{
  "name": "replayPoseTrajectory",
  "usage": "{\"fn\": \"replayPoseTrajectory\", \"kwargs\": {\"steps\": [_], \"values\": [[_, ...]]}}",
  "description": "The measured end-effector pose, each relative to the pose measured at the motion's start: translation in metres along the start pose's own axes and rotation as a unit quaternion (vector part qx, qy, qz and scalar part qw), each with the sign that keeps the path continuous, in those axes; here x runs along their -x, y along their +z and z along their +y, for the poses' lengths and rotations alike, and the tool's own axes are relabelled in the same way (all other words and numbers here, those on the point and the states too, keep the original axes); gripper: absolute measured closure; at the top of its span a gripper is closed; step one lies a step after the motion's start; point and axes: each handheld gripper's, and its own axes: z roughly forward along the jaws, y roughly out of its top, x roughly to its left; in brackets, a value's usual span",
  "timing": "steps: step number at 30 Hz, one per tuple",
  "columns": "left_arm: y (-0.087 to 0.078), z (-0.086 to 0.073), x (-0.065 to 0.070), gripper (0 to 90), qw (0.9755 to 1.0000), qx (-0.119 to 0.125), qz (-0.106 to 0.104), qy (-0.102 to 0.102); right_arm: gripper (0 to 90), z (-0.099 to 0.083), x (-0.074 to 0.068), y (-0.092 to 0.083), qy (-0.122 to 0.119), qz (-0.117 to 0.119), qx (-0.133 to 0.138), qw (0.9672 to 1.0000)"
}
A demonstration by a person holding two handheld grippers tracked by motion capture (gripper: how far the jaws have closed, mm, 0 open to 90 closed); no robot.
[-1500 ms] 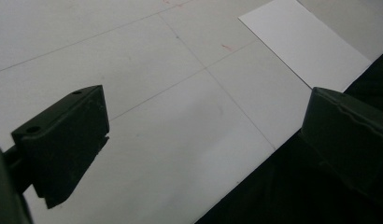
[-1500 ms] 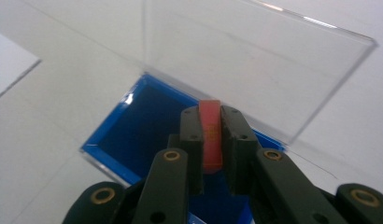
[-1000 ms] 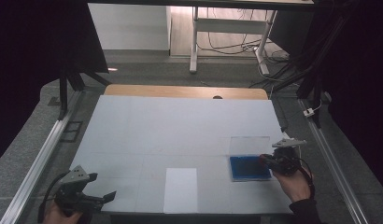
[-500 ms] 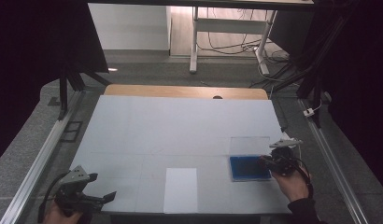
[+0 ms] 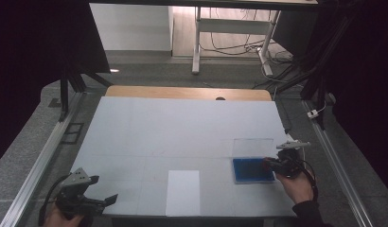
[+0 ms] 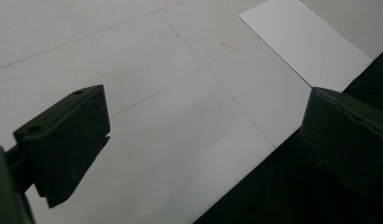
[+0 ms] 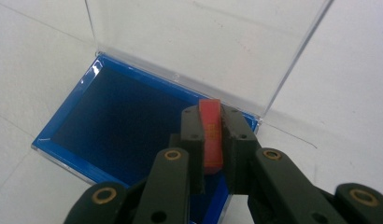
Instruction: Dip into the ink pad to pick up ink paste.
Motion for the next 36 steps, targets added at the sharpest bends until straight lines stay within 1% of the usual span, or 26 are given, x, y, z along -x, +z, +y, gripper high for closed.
{"fn": "replayPoseTrajectory", "kwargs": {"steps": [4,6,7,8,9,12,13,14,18,22,23,24,27,28,30,31,33,34,36], "values": [[0.0,0.0,0.0,1.7,1.0,0.0,0.0,0.0,80.9,0.002,-0.009,0.001,-0.033,-0.019,-0.007,0.9993],[0.0,0.0,0.0,1.7,1.0,0.0,0.0,0.0,80.9,0.003,-0.015,0.002,-0.055,-0.035,-0.012,0.9978],[0.0,0.0,0.0,1.7,1.0,-0.001,0.0,0.0,80.9,0.003,-0.017,0.002,-0.059,-0.038,-0.014,0.9974],[0.0,0.0,0.0,1.8,1.0,-0.001,0.001,0.0,80.9,0.003,-0.017,0.002,-0.06,-0.037,-0.014,0.9974],[0.0,0.0,0.0,1.7,1.0,-0.001,0.001,0.0,80.9,0.003,-0.015,0.002,-0.053,-0.033,-0.012,0.998],[0.0,0.0,0.0,1.8,1.0,0.0,0.0,-0.001,81.0,0.0,-0.006,0.001,-0.021,-0.012,-0.001,0.9997],[0.0,0.0,0.0,1.7,1.0,0.0,0.0,-0.001,81.0,0.0,-0.005,0.001,-0.018,-0.01,-0.001,0.9998],[0.0,0.0,0.0,1.7,1.0,0.0,0.0,-0.001,81.0,0.0,-0.006,0.001,-0.019,-0.013,0.0,0.9997],[0.0,0.0,0.0,1.7,1.0,0.0,0.0,0.0,80.9,0.003,-0.015,0.002,-0.049,-0.035,-0.01,0.9981],[0.001,0.001,0.0,1.7,1.0,-0.001,0.0,0.0,80.9,0.003,-0.024,0.003,-0.083,-0.055,-0.016,0.9949],[0.001,0.001,0.0,1.8,1.0,-0.001,0.0,0.0,80.8,0.003,-0.024,0.003,-0.085,-0.057,-0.017,0.9946],[0.0,0.001,0.0,1.8,1.0,-0.001,0.0,0.0,80.7,0.004,-0.024,0.003,-0.083,-0.054,-0.017,0.9949],[0.0,0.001,-0.001,1.7,1.0,0.0,-0.001,-0.003,80.5,0.003,-0.015,0.001,-0.05,-0.034,-0.006,0.9982],[0.0,0.001,-0.001,1.7,1.0,0.0,-0.001,-0.003,80.5,0.002,-0.013,0.0,-0.041,-0.028,-0.002,0.9988],[0.0,0.001,-0.001,1.7,1.0,0.0,-0.001,-0.003,80.5,0.003,-0.011,-0.004,-0.027,-0.024,0.013,0.9993],[0.0,0.001,-0.001,1.7,1.0,0.0,-0.001,-0.004,80.5,0.004,-0.011,-0.006,-0.025,-0.022,0.021,0.9992],[0.0,0.001,-0.001,1.7,1.0,0.0,-0.001,-0.005,80.4,0.005,-0.013,-0.009,-0.021,-0.007,0.036,0.9991],[0.0,0.001,-0.001,1.7,1.0,0.0,-0.001,-0.005,80.4,0.006,-0.015,-0.009,-0.022,0.002,0.037,0.9991],[0.0,0.0,-0.001,1.7,1.0,0.0,-0.001,-0.004,80.3,0.008,-0.022,-0.008,-0.034,0.016,0.034,0.9987]]}}
